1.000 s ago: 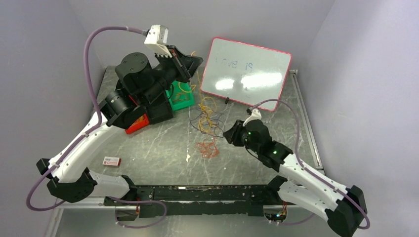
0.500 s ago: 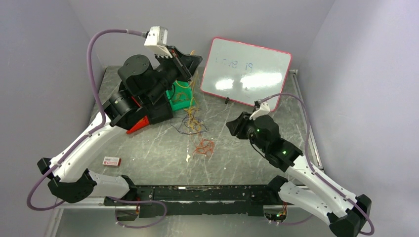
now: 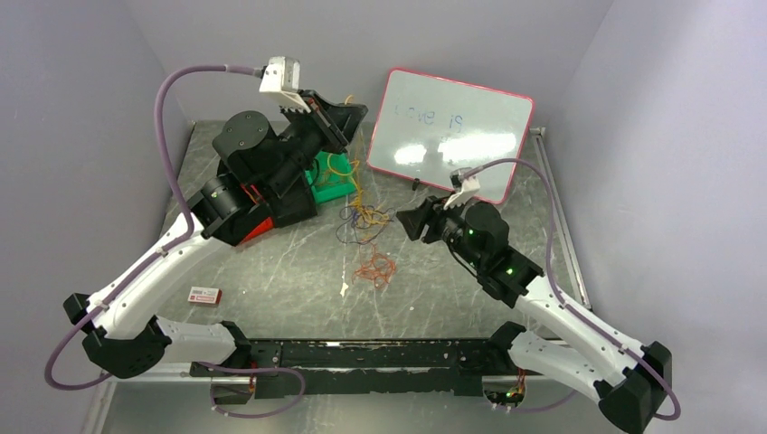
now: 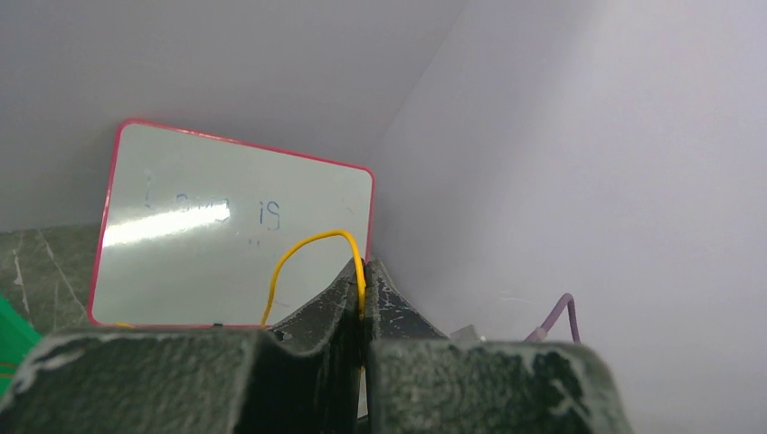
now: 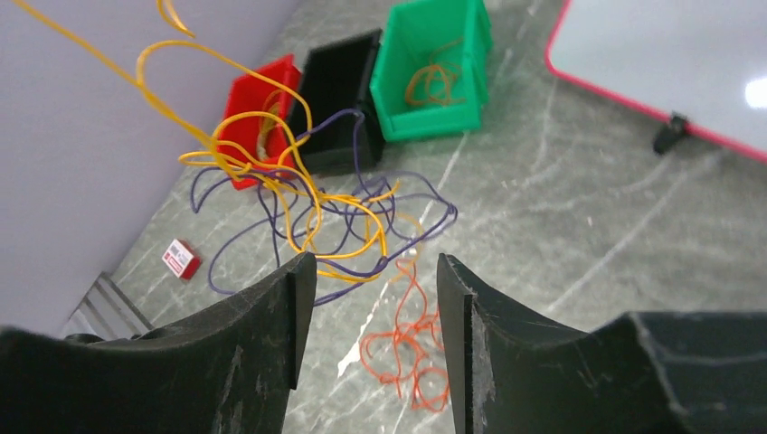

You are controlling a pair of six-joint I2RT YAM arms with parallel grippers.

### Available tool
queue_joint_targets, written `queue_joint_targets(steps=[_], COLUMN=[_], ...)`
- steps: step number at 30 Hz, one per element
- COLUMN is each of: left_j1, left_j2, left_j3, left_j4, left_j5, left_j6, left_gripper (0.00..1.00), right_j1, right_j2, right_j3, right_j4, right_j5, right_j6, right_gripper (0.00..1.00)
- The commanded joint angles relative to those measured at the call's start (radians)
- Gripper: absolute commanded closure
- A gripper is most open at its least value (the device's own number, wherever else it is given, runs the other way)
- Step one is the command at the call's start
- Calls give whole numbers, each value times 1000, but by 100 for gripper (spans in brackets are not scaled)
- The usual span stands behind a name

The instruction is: Untangle the cables

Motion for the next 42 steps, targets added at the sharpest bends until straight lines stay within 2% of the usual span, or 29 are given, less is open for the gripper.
queue_joint_targets(steps=[1,7,11,16,23,31,37,40,42], left_j1=[6,6,6,6,6,6,6,6,6], left_j2=[12,19,8,20,-5,24,17,3,1], left_j3=[36,27,-1,33,-17,23,-2,-18,-15], left_j4=[48,69,92,78,123,89,98,115,113], left_j5=[-12,8,-3,-7,-4,16,10,11,9], left_j6=[3,-13,-6,6,-3,1,2,5,8], left_gripper=[93,93,93,93,93,93,93,93,93], right_j1=[3,2,1,2,1,1,1,1,2], right_j2=[37,128,166,180,204,269,328,358,377], right_j3=[5,30,57,62,55,71,87,98,104], right_j4=[211,265,255,259,313,380,427,447,463], right_j5=[-110,-201,-223,-236,-287,-298,-302,-270,-264], right_j6=[-159,-188,-228,-244,-218,-174,-148,-141,-143], right_gripper=[44,44,44,44,44,42,42,47,55])
